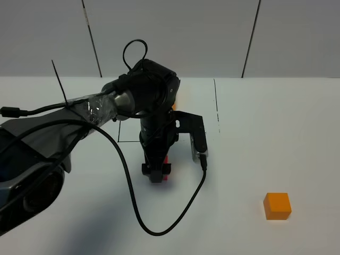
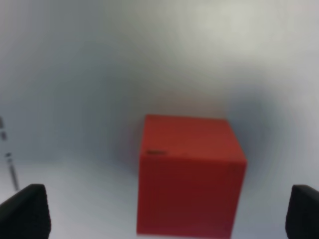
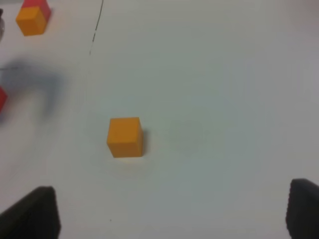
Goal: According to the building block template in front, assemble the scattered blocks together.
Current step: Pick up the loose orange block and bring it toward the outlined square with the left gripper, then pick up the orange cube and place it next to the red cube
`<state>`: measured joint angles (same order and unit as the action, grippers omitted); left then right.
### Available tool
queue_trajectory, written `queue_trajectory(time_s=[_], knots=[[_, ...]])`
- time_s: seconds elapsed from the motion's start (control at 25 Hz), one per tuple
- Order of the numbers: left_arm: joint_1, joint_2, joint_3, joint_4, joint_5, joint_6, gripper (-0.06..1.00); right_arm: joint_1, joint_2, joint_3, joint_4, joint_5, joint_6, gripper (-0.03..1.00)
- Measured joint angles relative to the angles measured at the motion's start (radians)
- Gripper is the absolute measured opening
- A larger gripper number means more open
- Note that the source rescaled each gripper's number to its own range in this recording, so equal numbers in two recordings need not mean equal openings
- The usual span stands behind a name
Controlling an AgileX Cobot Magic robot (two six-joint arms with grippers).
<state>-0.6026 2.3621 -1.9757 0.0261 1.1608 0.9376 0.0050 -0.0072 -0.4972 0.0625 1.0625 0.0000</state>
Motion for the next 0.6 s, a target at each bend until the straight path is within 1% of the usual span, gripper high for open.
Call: queue_trajectory(time_s=[0.08, 0.16, 0.32, 0.4, 0.44, 0.52, 0.6], knots=[[-0.004, -0.040, 0.000, 0.000, 0.009, -0.011, 1.00, 0.000, 0.000, 0.000, 0.000, 0.000, 0.000, 0.81], [-0.003, -0.073, 0.000, -0.002, 0.013, -0.063, 1.00, 0.000, 0.000, 0.000, 0.000, 0.000, 0.000, 0.81], [0.011, -0.124, 0.000, -0.003, -0.004, -0.293, 0.96, 0.000, 0.000, 0.000, 0.000, 0.000, 0.000, 0.81], [0.037, -0.142, 0.000, 0.001, 0.005, -0.395, 0.94, 0.000, 0.000, 0.000, 0.000, 0.000, 0.000, 0.81], [0.058, -0.147, 0.000, 0.011, 0.023, -0.428, 0.93, 0.000, 0.000, 0.000, 0.000, 0.000, 0.000, 0.81], [0.102, -0.163, 0.000, 0.038, 0.027, -0.500, 0.91, 0.000, 0.000, 0.000, 0.000, 0.000, 0.000, 0.81], [0.157, -0.183, 0.000, 0.047, 0.028, -0.573, 0.90, 0.000, 0.000, 0.000, 0.000, 0.000, 0.000, 0.81]])
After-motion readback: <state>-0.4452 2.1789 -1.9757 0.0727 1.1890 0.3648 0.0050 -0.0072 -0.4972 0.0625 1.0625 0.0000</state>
